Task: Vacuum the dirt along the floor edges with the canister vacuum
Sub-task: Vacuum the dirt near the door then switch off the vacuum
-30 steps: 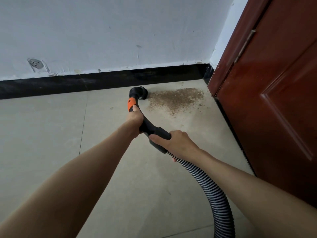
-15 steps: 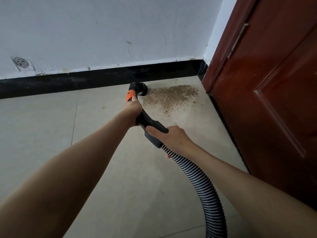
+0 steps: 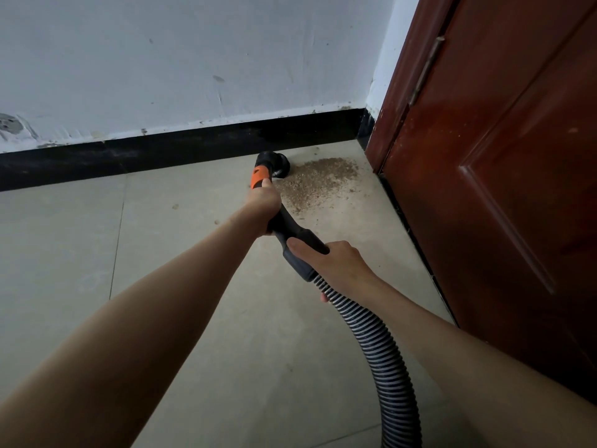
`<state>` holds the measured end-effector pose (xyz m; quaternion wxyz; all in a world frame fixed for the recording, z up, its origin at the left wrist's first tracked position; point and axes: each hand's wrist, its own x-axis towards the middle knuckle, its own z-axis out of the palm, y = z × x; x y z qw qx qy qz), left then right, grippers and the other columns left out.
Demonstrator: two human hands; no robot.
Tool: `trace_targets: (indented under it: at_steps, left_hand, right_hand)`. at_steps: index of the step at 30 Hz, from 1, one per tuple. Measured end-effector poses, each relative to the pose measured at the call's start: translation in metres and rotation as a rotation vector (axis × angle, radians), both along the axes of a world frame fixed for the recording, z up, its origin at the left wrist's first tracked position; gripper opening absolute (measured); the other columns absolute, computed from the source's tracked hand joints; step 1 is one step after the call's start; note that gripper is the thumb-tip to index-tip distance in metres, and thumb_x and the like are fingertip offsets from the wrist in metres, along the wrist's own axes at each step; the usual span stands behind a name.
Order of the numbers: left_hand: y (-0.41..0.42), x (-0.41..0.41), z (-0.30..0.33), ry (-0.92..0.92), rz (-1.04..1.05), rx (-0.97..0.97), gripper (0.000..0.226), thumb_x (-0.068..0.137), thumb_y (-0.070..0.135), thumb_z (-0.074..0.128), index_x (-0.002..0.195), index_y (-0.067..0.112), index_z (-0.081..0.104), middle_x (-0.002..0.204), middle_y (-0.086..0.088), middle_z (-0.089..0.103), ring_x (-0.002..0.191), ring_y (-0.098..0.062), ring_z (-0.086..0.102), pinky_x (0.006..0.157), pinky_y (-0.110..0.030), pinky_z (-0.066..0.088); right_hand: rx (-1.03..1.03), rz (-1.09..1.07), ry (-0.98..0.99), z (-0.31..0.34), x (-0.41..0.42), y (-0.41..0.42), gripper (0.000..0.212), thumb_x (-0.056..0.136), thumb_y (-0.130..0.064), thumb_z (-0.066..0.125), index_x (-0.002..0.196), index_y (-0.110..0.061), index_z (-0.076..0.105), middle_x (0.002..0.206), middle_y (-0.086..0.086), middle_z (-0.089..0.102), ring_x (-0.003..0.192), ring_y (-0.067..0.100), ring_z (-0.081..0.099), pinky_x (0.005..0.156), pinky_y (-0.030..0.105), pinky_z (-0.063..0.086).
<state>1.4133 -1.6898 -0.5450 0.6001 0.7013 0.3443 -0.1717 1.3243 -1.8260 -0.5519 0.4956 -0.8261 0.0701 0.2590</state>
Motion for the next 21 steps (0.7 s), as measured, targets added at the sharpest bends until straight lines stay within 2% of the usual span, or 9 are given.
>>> trace_targets:
  at_steps: [6, 11, 15, 19, 21]
  left_hand:
    - [-0.015, 0.006, 0.0, 0.01, -0.02, 0.031, 0.053, 0.102, 0.046, 0.026, 0.129, 0.003, 0.04, 0.104, -0.017, 0.052, 0.094, -0.029, 0.057, 0.073, -0.039, 0.051]
    - [-0.031, 0.011, -0.001, -0.003, -0.024, 0.02, 0.033, 0.103, 0.044, 0.027, 0.111, 0.011, 0.032, 0.083, -0.011, 0.046, 0.09, -0.028, 0.055, 0.076, -0.041, 0.052]
    - [-0.044, 0.017, -0.004, -0.001, -0.054, 0.046, 0.05, 0.102, 0.045, 0.027, 0.124, 0.002, 0.04, 0.103, -0.015, 0.052, 0.102, -0.032, 0.059, 0.081, -0.042, 0.053]
    - [-0.056, 0.025, -0.005, -0.018, -0.076, 0.015, 0.049, 0.102, 0.045, 0.027, 0.125, 0.003, 0.039, 0.086, -0.012, 0.049, 0.085, -0.027, 0.056, 0.068, -0.038, 0.051]
    - [-0.061, 0.027, -0.006, -0.017, -0.081, 0.025, 0.051, 0.102, 0.046, 0.027, 0.126, 0.003, 0.039, 0.088, -0.012, 0.049, 0.088, -0.028, 0.057, 0.07, -0.039, 0.052]
  right_hand:
    - [0.01, -0.025, -0.004, -0.002, 0.001, -0.014, 0.059, 0.08, -0.067, 0.062, 0.066, -0.011, 0.051, 0.053, 0.002, 0.056, 0.037, 0.015, 0.058, 0.039, 0.018, 0.041]
    - [0.03, -0.069, 0.003, -0.006, 0.002, -0.025, 0.059, 0.08, -0.066, 0.064, 0.067, -0.01, 0.051, 0.053, 0.001, 0.056, 0.037, 0.015, 0.058, 0.039, 0.018, 0.042]
    - [0.031, -0.082, -0.011, -0.005, 0.007, -0.038, 0.058, 0.079, -0.066, 0.063, 0.069, -0.01, 0.053, 0.054, 0.001, 0.057, 0.038, 0.014, 0.059, 0.04, 0.019, 0.043]
    - [0.032, -0.123, -0.019, -0.007, 0.011, -0.048, 0.057, 0.079, -0.065, 0.065, 0.069, -0.01, 0.055, 0.056, 0.002, 0.058, 0.038, 0.014, 0.059, 0.04, 0.017, 0.042]
    - [0.029, -0.135, -0.02, -0.008, 0.013, -0.052, 0.057, 0.079, -0.065, 0.065, 0.068, -0.011, 0.055, 0.055, 0.002, 0.059, 0.039, 0.015, 0.06, 0.04, 0.018, 0.043]
